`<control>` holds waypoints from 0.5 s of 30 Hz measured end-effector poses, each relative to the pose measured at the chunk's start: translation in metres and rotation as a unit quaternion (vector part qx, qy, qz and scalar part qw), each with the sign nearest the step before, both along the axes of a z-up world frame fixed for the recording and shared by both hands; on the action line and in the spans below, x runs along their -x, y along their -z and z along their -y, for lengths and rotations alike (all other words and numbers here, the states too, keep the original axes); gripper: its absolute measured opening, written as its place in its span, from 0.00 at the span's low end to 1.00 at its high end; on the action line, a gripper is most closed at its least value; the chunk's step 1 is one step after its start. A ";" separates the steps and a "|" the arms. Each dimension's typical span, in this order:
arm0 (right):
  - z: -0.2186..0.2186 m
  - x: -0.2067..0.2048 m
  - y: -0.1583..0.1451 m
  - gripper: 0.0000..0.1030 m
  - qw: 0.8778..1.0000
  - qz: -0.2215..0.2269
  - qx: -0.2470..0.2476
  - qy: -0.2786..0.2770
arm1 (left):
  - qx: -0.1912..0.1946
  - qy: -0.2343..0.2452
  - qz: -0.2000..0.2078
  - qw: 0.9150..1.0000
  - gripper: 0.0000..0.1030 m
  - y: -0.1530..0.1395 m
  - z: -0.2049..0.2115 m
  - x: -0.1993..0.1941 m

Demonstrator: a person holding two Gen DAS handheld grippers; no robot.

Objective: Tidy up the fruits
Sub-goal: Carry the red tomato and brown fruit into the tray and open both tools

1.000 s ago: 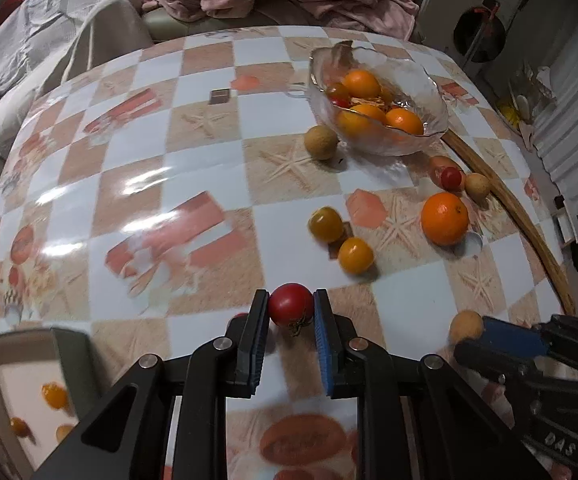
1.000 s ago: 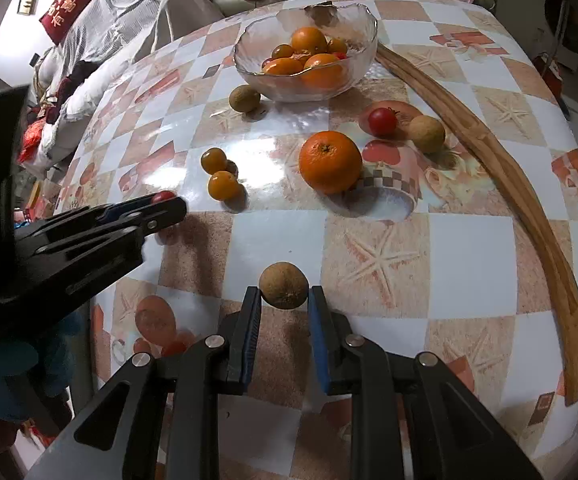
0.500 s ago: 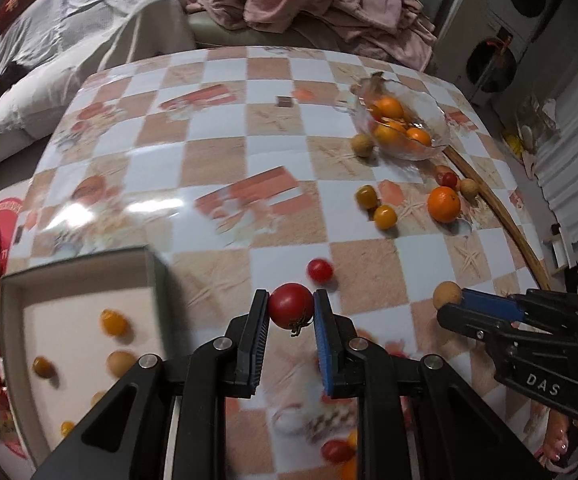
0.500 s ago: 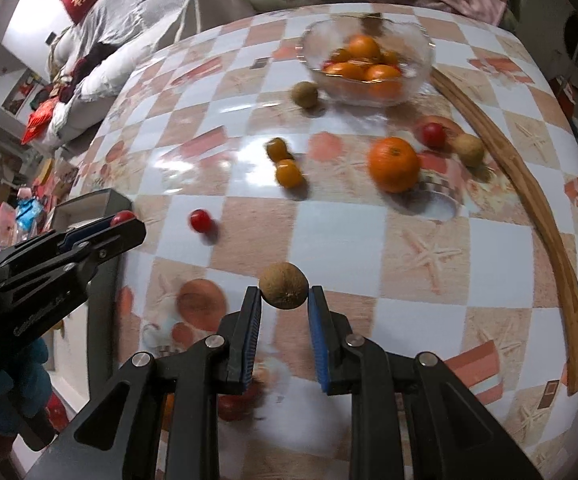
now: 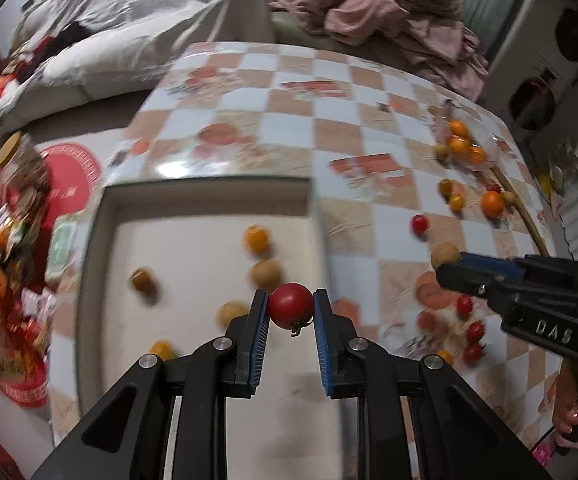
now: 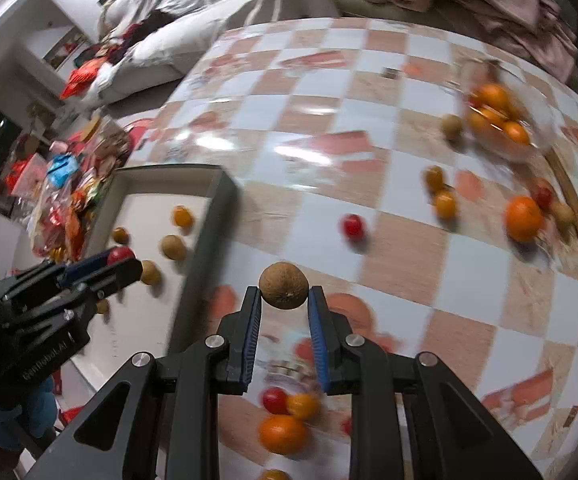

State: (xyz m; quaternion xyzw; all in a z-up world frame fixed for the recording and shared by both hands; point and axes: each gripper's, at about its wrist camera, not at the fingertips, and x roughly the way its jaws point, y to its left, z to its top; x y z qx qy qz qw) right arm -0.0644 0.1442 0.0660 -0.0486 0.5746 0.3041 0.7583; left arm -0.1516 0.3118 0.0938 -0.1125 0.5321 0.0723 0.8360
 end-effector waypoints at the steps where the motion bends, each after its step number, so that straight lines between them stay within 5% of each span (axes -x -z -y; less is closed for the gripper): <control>1: -0.008 0.003 -0.001 0.25 1.000 0.001 -0.001 -0.009 | 0.000 -0.006 -0.001 1.000 0.23 0.000 -0.004 0.006; 15: -0.110 0.058 0.003 0.25 0.993 -0.017 0.003 -0.114 | -0.008 -0.089 -0.040 0.995 0.23 0.022 -0.062 0.092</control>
